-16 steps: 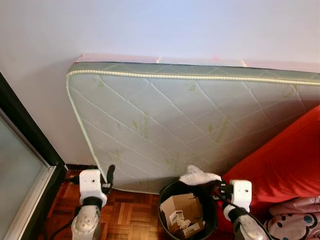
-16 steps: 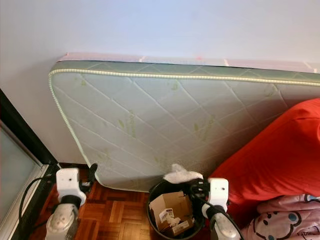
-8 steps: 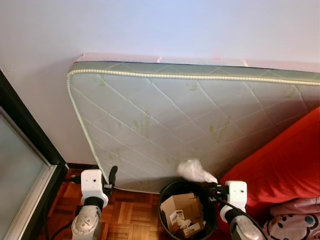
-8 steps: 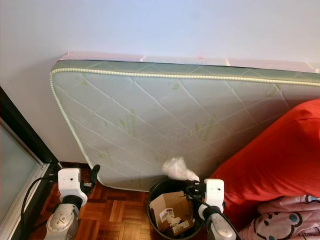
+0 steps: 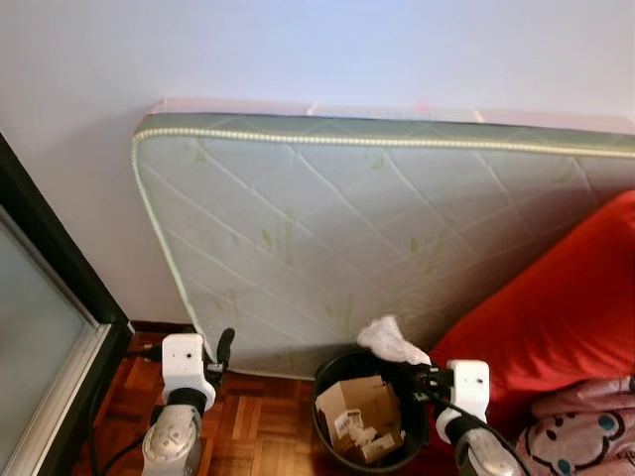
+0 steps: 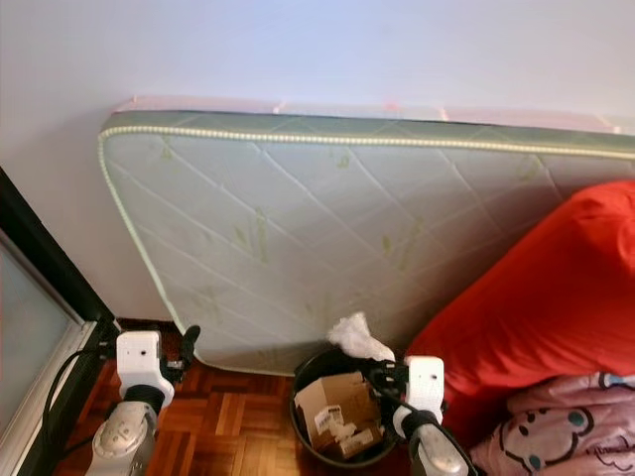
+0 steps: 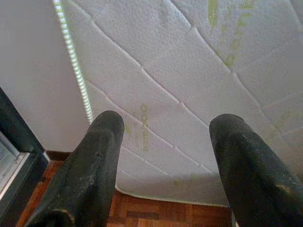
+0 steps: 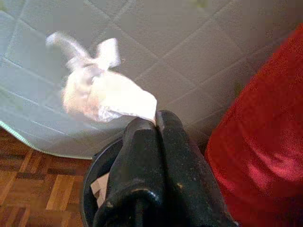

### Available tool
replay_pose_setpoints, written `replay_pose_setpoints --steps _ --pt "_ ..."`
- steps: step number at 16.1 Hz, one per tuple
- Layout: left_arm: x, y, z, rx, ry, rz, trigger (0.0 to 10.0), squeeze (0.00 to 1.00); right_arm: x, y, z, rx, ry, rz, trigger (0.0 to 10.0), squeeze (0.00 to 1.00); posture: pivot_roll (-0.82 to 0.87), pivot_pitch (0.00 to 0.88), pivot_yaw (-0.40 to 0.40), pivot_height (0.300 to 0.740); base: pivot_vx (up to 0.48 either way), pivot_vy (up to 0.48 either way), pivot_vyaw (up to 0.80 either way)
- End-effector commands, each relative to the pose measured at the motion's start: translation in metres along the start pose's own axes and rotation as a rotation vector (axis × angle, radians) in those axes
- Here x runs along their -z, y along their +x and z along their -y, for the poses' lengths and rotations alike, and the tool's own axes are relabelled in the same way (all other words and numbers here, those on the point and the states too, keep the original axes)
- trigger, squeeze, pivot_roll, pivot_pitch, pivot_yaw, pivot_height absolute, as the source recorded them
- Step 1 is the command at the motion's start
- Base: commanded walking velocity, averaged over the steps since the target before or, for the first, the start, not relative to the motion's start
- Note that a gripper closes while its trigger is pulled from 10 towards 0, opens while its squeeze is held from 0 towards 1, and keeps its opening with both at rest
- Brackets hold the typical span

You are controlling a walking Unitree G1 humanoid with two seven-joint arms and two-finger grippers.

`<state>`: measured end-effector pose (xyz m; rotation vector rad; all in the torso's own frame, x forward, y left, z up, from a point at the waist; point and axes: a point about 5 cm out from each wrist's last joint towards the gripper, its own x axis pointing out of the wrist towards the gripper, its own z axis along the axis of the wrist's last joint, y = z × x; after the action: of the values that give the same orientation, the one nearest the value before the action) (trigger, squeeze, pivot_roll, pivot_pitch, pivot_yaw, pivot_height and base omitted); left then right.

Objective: Clean up the room

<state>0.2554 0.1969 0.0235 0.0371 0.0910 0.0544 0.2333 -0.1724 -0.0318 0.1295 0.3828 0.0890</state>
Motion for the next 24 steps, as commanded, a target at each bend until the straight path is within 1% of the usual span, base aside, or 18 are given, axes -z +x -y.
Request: replay_pose_setpoints --steps 1,2,3,5,7,8,11,14,24 --pt "-0.0005 -0.0014 -0.0007 -0.003 -0.008 -0.003 10.0 0.0 -0.001 0.0001 0.0005 0.005 0.002 0.002 10.0 0.0 -0.09 0.063 -0.053 0.681 0.0 0.0 0.0" --pt "-0.0009 -0.0014 -0.0007 -0.004 -0.008 -0.002 10.0 0.0 -0.0009 0.0001 0.0005 0.004 0.001 0.001 10.0 0.0 -0.09 0.063 -0.053 0.681 0.0 0.0 0.0" --pt "-0.0013 -0.001 -0.0004 -0.004 -0.009 -0.001 10.0 0.0 0.0008 0.0008 -0.0004 -0.004 -0.008 -0.023 10.0 0.0 -0.08 0.063 -0.053 0.681 0.0 0.0 0.0" --pt "-0.0015 -0.0009 -0.0003 -0.004 -0.011 -0.002 10.0 0.0 0.001 0.002 -0.0027 -0.019 -0.001 -0.032 10.0 0.0 -0.08 0.064 -0.055 0.662 0.0 0.0 0.0" --pt "-0.0018 -0.0011 -0.0001 -0.005 -0.013 -0.005 10.0 0.0 0.0009 0.002 -0.0045 -0.03 -0.001 -0.023 10.0 0.0 -0.08 0.064 -0.054 0.632 0.0 0.0 0.0" --pt "-0.0019 -0.0011 0.0 -0.005 -0.012 -0.005 10.0 0.0 0.0007 0.0018 -0.0045 -0.028 0.002 -0.018 10.0 0.0 -0.08 0.064 -0.054 0.628 0.0 0.0 0.0" --pt "-0.0021 -0.0012 0.0006 -0.002 -0.013 -0.007 10.0 0.0 0.0034 0.0011 -0.0042 -0.029 -0.006 -0.039 10.0 0.0 -0.08 0.064 -0.056 0.628 0.0 0.0 0.0" --pt "-0.0016 -0.001 0.0007 -0.01 -0.029 -0.009 10.0 0.0 0.0038 0.0012 -0.0046 -0.034 -0.006 -0.044 10.0 0.0 -0.08 0.063 -0.057 0.628 0.0 0.0 0.0" --pt "-0.0019 0.0013 0.0012 0.0 -0.033 -0.025 10.0 0.0 0.0025 0.0046 -0.0091 -0.06 -0.008 -0.052 10.0 0.0 -0.08 0.056 -0.057 0.628 0.0 0.0 0.0"
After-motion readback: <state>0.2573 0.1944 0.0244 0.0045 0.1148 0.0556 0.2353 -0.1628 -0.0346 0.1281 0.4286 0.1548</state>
